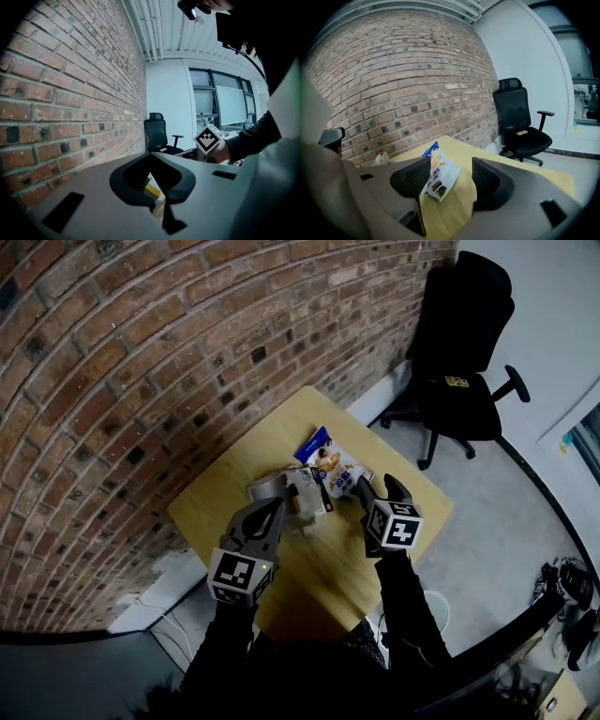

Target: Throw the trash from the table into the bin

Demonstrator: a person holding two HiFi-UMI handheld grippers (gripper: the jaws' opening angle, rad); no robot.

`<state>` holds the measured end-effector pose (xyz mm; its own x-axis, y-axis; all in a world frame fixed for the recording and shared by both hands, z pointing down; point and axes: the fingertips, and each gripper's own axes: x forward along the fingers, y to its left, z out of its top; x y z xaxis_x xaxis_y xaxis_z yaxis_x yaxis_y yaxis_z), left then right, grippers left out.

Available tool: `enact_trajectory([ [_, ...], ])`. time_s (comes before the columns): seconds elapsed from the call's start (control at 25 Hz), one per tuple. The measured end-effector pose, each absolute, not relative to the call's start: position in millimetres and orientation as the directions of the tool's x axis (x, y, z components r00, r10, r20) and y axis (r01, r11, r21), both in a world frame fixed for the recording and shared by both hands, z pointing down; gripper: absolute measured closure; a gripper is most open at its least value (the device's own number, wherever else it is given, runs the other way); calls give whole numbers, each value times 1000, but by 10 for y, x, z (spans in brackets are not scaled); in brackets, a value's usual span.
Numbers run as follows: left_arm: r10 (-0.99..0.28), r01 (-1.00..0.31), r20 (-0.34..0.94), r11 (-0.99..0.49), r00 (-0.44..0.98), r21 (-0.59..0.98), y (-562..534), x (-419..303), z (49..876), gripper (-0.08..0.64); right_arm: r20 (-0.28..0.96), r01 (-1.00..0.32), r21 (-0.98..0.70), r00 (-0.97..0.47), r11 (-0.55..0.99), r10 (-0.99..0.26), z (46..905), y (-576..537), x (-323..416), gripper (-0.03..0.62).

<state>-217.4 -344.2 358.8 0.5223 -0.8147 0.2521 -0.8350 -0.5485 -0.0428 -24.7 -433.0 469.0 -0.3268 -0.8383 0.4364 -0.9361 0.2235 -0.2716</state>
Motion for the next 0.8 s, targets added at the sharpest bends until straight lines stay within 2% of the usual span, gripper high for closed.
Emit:
enact_trajectory([
  [0.56, -826, -852, 287, -520, 485, -59, -3434, -2300, 3659, 552, 508, -913, -349, -372, 210, -777, 5100, -4536, -355, 338],
  [0.6, -829, -854, 285, -517, 482, -59, -3437, -2309, 3649, 552, 506, -911, -354, -375, 209, -776, 5071, -4536, -359, 356],
  [0.68, -832, -856, 282, -513, 477, -67, -3439, -2322, 3626, 552, 503, -913, -347, -373, 213, -780, 5053, -4550, -342, 457],
  [0.8, -835, -859, 283, -508, 472, -68, -3415, -2327, 3615, 552, 498, -909, -345, -387, 232, -776, 5067, -4541, -349, 503],
])
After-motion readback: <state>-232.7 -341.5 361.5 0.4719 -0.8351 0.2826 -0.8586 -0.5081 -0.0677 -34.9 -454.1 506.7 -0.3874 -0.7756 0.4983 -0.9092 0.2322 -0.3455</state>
